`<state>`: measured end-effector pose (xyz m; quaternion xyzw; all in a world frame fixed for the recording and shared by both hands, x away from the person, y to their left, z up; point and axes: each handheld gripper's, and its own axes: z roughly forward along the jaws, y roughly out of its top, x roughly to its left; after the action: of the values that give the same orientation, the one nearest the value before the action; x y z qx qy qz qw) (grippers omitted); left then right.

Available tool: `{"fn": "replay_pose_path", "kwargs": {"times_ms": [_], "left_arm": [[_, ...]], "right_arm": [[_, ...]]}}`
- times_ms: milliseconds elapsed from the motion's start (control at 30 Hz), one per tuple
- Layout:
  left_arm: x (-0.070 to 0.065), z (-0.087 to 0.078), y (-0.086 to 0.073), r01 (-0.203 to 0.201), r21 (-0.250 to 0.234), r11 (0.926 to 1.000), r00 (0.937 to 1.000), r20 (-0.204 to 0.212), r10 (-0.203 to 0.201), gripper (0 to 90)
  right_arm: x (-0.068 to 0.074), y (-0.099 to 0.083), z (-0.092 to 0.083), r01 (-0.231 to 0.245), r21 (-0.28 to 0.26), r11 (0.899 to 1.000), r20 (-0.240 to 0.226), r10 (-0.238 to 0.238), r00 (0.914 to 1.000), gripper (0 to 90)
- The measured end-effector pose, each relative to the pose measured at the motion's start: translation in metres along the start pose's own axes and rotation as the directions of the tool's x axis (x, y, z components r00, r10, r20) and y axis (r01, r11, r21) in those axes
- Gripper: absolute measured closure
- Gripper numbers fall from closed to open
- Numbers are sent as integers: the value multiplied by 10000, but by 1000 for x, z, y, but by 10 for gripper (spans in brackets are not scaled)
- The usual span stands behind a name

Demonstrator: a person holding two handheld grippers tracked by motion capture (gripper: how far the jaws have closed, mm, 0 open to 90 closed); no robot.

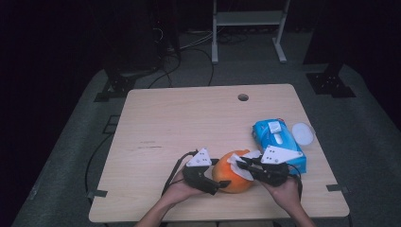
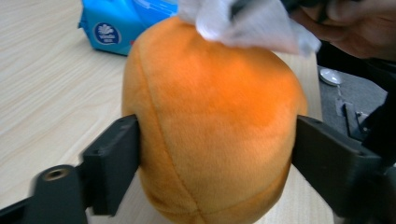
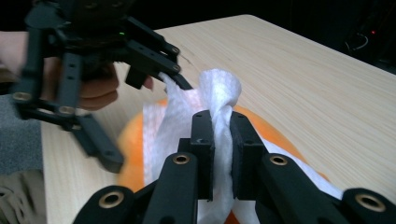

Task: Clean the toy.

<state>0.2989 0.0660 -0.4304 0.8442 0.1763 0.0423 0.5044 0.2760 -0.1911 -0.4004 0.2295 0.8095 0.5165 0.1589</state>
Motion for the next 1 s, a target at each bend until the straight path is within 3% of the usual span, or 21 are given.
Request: {"fn": "replay_pose_path", "kwargs": {"times_ms": [67, 133, 167, 200, 267, 300, 433, 533, 600, 667, 833, 933, 1000], "left_arm": [[-1, 0, 0, -66, -54, 10000, 9999, -113, 66, 249], [-4, 0, 1, -509, -8, 9987, 9984, -233, 509, 279], [-4, 0, 1, -509, -8, 9987, 9984, -233, 509, 287], [-8, 0, 2, -941, 11, 9956, 9951, -295, 941, 295], [-10, -1, 2, -1297, 94, 9915, 9908, -385, 1300, 312], [-10, -1, 2, -1305, 46, 9914, 9907, -374, 1305, 321], [-9, -2, 0, -1431, 48, 9897, 9892, -326, 1432, 329], [-7, -1, -3, -1335, 32, 9910, 9907, -261, 1336, 314], [-6, 0, -1, -1083, 52, 9941, 9939, -191, 1084, 240], [-5, 1, 1, -820, 18, 9966, 9966, -95, 820, 165], [-1, -2, 2, 38, -328, 9995, 9996, 276, -29, 159], [-3, -3, 1, -349, -323, 9989, 9994, 27, 350, 261], [-5, -4, 1, -640, -242, 9977, 9979, -131, 637, 314]], "right_arm": [[6, 3, 2, 89, -11, 10000, -121, -89, 9999, 808], [18, 8, 8, 407, -14, 9992, -393, -407, 9984, 809], [18, 8, 8, 407, -14, 9992, -393, -407, 9984, 809], [29, 12, 15, 663, 15, 9978, -779, -660, 9948, 809], [37, 15, 19, 1126, 164, 9935, -664, -1113, 9916, 811], [37, 16, 19, 1186, 203, 9927, -610, -1172, 9912, 811], [13, 12, 7, 513, -49, 9987, -249, -514, 9984, 812], [-7, 2, -4, -122, -21, 9999, 160, 122, 9998, 812], [-12, -3, -6, -509, 20, 9987, -15, 509, 9987, 812], [-9, -3, -5, -362, 75, 9993, 48, 361, 9993, 812], [8, 4, 4, -3, 66, 10000, -252, 4, 9997, 812], [23, 8, 15, 231, 33, 9997, -782, -228, 9967, 811], [29, 11, 19, 502, 111, 9987, -889, -490, 9948, 811]]}}
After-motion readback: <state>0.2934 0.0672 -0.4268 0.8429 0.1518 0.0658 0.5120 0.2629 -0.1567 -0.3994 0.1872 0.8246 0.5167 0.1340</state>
